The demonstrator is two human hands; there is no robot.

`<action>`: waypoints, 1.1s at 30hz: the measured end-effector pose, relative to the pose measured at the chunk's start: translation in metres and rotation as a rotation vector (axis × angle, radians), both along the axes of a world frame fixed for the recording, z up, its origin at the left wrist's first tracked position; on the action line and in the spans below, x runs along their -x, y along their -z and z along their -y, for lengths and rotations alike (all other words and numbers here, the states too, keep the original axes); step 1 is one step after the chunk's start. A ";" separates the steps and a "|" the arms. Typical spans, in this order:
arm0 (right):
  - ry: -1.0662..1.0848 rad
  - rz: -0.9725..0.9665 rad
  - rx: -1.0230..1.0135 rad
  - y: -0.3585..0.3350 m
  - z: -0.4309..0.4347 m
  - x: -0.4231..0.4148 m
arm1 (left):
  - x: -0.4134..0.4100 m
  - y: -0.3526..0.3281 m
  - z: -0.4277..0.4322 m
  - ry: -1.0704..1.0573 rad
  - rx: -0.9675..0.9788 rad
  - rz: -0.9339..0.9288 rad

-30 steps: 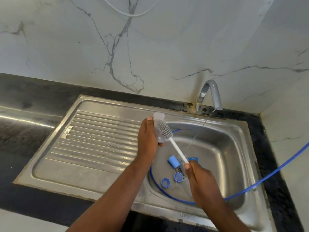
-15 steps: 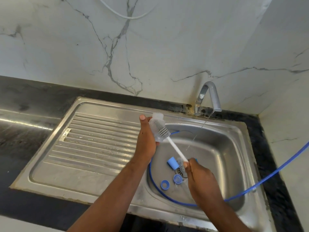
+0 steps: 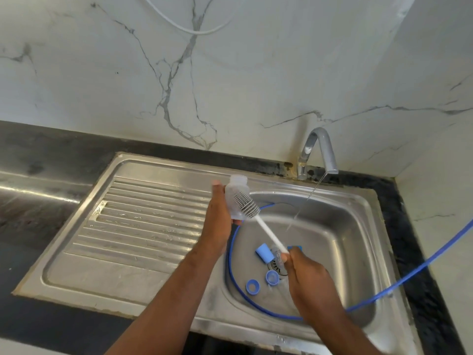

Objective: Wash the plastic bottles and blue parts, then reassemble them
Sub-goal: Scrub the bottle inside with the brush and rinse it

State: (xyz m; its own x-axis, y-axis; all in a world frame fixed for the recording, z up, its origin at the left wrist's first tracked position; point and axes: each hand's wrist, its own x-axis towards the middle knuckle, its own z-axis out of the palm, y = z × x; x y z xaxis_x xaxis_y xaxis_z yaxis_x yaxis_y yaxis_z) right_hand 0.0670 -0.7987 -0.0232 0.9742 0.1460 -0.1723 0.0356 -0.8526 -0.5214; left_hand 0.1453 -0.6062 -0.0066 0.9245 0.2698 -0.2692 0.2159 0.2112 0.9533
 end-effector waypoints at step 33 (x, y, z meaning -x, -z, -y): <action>0.023 0.066 -0.009 0.009 0.016 0.010 | -0.011 0.011 0.012 0.088 0.040 0.048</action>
State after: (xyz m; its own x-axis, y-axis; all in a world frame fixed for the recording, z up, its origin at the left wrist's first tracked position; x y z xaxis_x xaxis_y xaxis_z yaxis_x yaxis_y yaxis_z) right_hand 0.0566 -0.8146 -0.0319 0.9865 0.1250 -0.1061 0.0510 -0.8487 -0.5264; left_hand 0.1560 -0.6184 -0.0176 0.9563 0.1767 -0.2331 0.1899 0.2312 0.9542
